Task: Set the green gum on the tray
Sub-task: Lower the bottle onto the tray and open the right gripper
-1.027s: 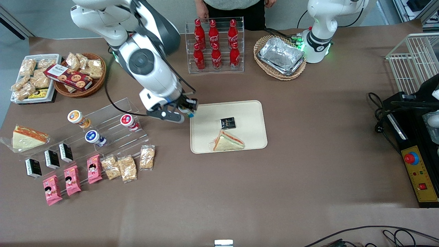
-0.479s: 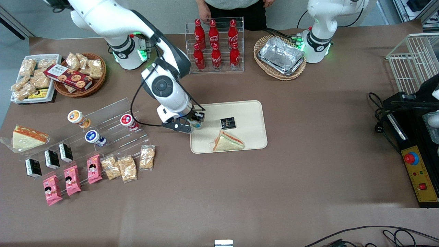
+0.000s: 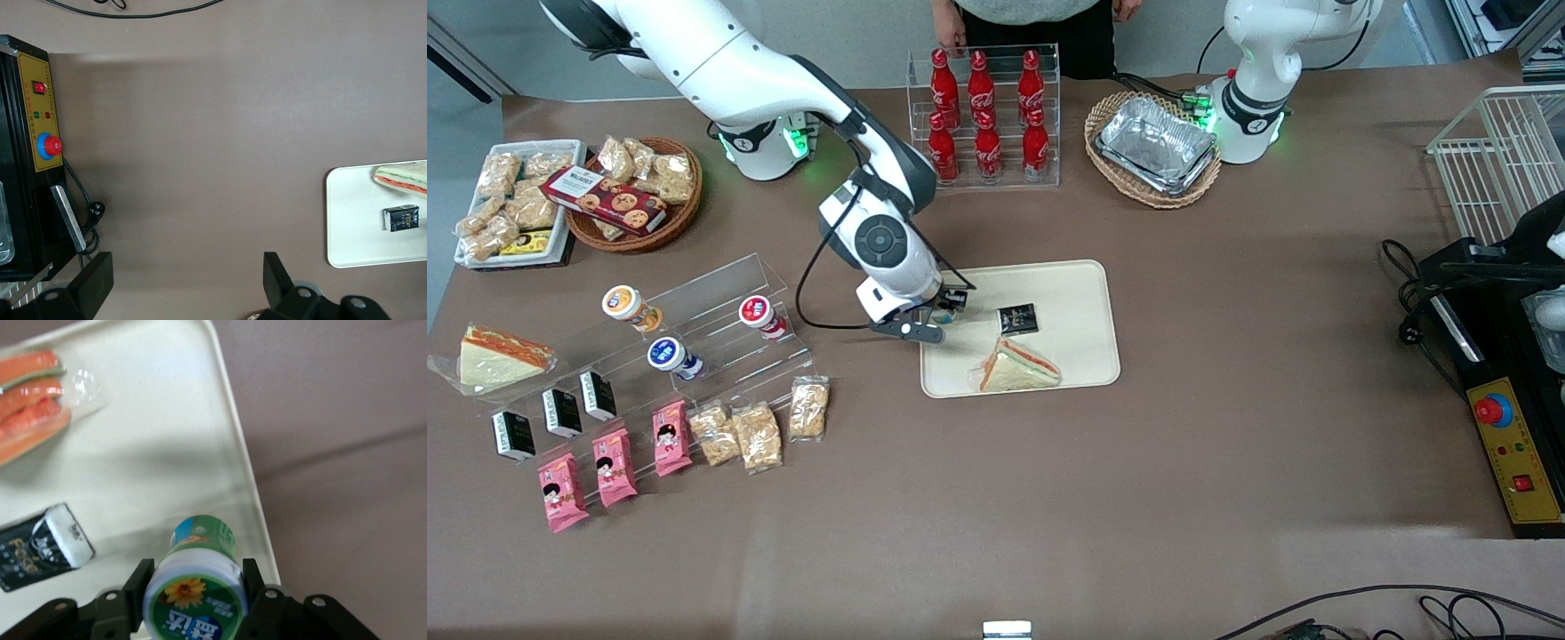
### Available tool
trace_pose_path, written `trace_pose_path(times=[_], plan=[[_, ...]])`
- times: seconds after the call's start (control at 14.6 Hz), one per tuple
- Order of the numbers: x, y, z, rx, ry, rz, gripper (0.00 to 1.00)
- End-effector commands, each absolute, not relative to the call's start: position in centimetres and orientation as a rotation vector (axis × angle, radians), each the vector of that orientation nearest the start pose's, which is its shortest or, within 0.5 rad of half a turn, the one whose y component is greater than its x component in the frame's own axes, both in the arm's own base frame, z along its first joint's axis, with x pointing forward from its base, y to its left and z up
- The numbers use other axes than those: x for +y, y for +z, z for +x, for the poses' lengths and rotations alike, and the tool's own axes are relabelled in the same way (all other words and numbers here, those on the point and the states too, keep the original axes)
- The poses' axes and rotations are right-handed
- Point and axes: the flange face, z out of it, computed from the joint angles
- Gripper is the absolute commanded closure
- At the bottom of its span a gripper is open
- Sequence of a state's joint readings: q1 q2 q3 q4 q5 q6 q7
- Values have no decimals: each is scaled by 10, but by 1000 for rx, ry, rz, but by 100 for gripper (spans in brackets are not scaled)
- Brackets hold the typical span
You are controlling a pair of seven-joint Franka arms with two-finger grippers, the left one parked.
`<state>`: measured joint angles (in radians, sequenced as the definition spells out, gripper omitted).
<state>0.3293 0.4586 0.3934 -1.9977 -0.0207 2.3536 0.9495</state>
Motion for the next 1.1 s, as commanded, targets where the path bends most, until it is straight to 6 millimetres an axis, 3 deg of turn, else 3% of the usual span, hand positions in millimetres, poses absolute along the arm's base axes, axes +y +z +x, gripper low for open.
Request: trace_pose_path(times=[0.0,0.21,0.27,0.41,0.55,0.68,0.75,0.89,0.96,1.03], plan=[[404,233,440,347,230,-3066,100],[410,231,433,340,232,-3071,100],[409,228,433,341,237,-3073,79],[410,227,434,344,240,-3073,54],[408,225,435,342,236,-3077,43],[408,222,436,349,232,-3073,6],[408,221,435,353,232,-3075,1],[406,223,438,390,229,-3070,1],[403,229,441,398,212,-3071,0],[404,250,443,379,160,-3074,0]])
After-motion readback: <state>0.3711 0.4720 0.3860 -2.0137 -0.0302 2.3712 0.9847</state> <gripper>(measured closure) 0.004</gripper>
